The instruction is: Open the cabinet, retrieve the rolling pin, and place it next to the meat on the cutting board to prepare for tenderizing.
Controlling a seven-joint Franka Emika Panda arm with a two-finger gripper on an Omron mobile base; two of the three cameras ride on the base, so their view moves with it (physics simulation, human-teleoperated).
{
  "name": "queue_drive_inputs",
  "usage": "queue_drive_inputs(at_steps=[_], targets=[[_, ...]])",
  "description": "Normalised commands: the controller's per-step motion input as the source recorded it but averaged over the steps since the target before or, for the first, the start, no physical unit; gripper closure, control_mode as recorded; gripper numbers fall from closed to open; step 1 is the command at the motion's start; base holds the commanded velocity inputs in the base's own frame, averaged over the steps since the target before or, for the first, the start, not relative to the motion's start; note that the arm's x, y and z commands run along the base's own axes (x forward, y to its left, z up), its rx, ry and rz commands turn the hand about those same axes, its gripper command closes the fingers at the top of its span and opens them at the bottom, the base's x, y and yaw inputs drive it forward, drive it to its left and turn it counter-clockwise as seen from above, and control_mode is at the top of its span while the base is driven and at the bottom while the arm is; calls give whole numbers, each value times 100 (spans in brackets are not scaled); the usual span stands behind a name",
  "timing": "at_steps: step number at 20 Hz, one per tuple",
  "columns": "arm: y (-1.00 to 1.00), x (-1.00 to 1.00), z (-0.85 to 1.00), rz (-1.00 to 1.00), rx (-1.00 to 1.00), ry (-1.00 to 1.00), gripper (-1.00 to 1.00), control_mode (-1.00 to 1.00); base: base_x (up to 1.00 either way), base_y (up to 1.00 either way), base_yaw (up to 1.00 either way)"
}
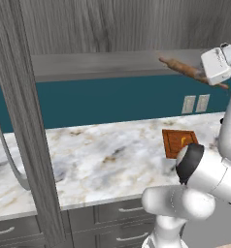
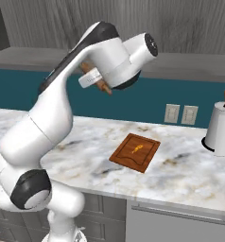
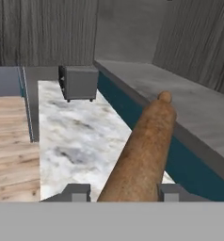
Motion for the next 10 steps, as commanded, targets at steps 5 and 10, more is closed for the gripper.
queue_drive_inputs(at_steps=[5,10], targets=[[0,-78,-7,-8,1,0,100,-100,0,0,0],[-16,-32,-11,-8,0,7,100,-100,0,0,0]])
